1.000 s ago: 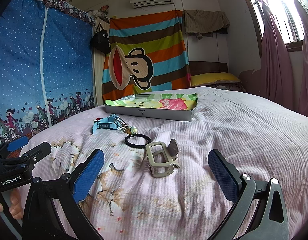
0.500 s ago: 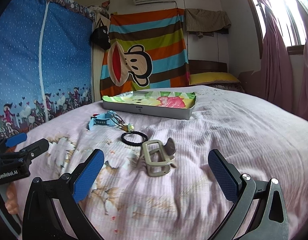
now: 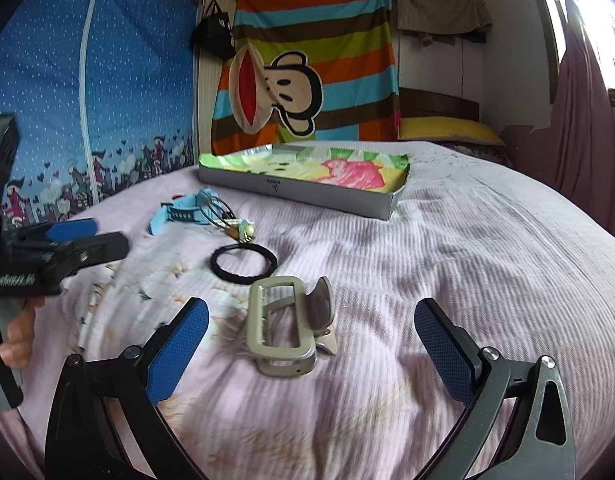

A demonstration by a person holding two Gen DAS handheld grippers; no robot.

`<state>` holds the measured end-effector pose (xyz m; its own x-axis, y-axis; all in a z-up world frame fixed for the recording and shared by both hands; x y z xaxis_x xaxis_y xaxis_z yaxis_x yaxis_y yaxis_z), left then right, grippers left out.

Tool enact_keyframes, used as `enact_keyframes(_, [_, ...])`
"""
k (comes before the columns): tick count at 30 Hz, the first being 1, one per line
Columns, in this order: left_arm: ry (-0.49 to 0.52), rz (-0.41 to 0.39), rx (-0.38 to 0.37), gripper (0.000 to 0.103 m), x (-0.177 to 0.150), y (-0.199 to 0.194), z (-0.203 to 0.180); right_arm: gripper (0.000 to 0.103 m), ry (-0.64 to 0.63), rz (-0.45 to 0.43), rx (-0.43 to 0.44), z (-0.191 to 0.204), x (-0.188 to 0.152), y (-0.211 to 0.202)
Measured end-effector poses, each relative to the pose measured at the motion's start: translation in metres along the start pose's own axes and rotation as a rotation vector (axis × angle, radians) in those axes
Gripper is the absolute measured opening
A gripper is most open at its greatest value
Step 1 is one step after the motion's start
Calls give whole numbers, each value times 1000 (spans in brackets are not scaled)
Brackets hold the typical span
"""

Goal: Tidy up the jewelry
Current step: 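Grasp the black hair tie with the left gripper while the right gripper grasps the beige claw clip, then carry hair tie and claw clip into the grey tray and open both grippers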

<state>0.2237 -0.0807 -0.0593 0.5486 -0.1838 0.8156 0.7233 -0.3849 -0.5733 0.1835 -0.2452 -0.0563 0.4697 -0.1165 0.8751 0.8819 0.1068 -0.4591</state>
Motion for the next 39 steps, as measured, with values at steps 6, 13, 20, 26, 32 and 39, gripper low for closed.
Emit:
enact_keyframes(6, [-49,91,-156,55,7,35,-15,71,22,43,42,0,-5,18])
enact_keyframes(13, [-61,173,-217,33,6,56,-22,68,10,82,76,9,-12,31])
enact_keyframes(20, [-101,184,-272,6,6,55,-28,46,33,112,99,14,-19,37])
enact_keyframes(26, [-85,124,-256,5,24,39,-26,44,53,75,124,16,-12,26])
enact_keyframes(32, [-66,6,-180,5,73,16,-1,44,34,12,144,23,16,17])
enact_keyframes(39, [-61,-84,-12,5,134,30,59,44,53,-26,180,31,76,51])
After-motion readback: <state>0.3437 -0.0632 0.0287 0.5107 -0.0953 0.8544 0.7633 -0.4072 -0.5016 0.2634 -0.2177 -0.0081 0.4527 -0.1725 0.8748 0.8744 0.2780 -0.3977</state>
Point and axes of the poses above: each gripper's, at about its wrist camera, not at the fingertips, and y roughly the way its jaws point, z to its left, x to its top, the point moved 10 cm from there along y, roughly the way its jaws point, and after that the axes turned 10 degrees about y, right-handed, at the moved point
